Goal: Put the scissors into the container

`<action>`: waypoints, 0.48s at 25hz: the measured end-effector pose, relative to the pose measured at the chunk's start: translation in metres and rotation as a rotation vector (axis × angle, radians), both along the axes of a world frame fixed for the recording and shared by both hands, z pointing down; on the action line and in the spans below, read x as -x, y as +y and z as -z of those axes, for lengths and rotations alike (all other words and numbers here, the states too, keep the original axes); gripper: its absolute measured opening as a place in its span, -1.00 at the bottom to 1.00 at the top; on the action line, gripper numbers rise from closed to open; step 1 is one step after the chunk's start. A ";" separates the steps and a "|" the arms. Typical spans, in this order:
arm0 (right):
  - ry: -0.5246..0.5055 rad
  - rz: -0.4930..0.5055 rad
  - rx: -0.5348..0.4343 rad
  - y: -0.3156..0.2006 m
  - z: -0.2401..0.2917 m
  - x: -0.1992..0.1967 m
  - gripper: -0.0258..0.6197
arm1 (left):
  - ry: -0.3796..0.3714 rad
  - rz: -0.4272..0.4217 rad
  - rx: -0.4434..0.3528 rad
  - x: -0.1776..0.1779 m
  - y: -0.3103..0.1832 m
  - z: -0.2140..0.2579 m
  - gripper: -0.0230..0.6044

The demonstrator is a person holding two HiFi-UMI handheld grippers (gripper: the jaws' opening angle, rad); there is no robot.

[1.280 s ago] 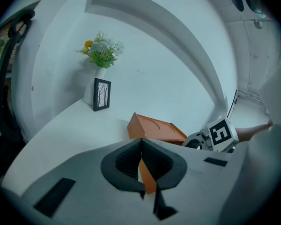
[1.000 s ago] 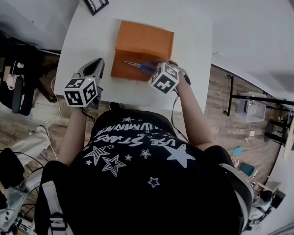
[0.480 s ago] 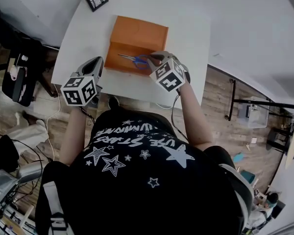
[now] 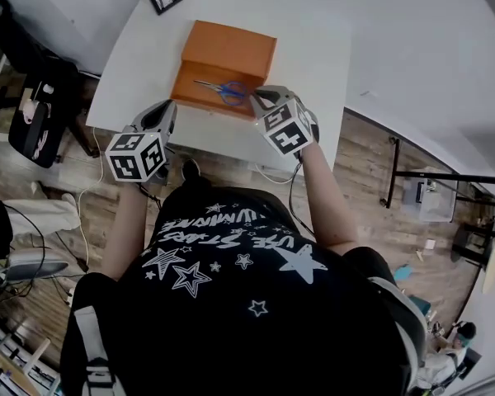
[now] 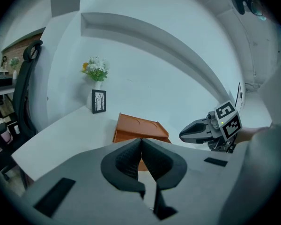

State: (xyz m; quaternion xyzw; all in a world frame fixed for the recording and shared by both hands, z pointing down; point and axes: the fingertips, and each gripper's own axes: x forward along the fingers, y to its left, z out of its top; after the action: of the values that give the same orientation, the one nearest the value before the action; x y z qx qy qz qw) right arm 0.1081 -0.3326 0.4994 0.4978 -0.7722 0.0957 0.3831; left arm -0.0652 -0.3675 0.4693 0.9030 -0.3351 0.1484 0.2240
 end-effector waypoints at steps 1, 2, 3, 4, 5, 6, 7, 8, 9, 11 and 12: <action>-0.003 -0.003 -0.001 0.005 0.000 -0.001 -0.75 | -0.001 0.003 -0.002 -0.001 0.005 0.001 -0.87; -0.003 -0.005 -0.001 0.010 0.001 -0.003 -0.75 | -0.001 0.006 -0.004 -0.001 0.010 0.002 -0.87; 0.000 -0.004 0.001 0.015 0.001 -0.004 -0.75 | -0.002 0.009 -0.005 -0.002 0.015 0.003 -0.87; 0.001 -0.002 0.002 0.021 0.001 -0.005 -0.75 | -0.003 0.013 -0.005 -0.003 0.021 0.004 -0.87; 0.000 0.001 0.004 0.025 0.001 -0.006 -0.75 | -0.004 0.016 -0.005 -0.004 0.026 0.005 -0.87; -0.004 0.002 0.005 0.030 0.001 -0.006 -0.75 | -0.004 0.019 -0.005 -0.004 0.031 0.005 -0.87; -0.010 0.002 0.006 0.035 0.000 -0.006 -0.75 | -0.005 0.022 -0.004 -0.004 0.037 0.004 -0.87; -0.016 0.001 0.007 0.039 -0.001 -0.007 -0.75 | -0.006 0.024 -0.002 -0.004 0.042 0.004 -0.87; -0.021 -0.001 0.009 0.044 -0.002 -0.006 -0.75 | -0.006 0.025 0.001 -0.004 0.048 0.003 -0.86; -0.029 -0.001 0.015 0.055 -0.006 -0.006 -0.75 | -0.008 0.028 0.006 -0.004 0.059 0.000 -0.87; -0.029 0.002 0.018 0.059 -0.007 -0.006 -0.75 | -0.009 0.031 0.008 -0.003 0.065 -0.001 -0.87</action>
State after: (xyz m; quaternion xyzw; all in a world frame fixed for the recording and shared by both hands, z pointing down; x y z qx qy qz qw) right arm 0.1137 -0.2731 0.5062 0.4923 -0.7772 0.1094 0.3763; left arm -0.0621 -0.3026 0.4701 0.8963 -0.3494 0.1502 0.2282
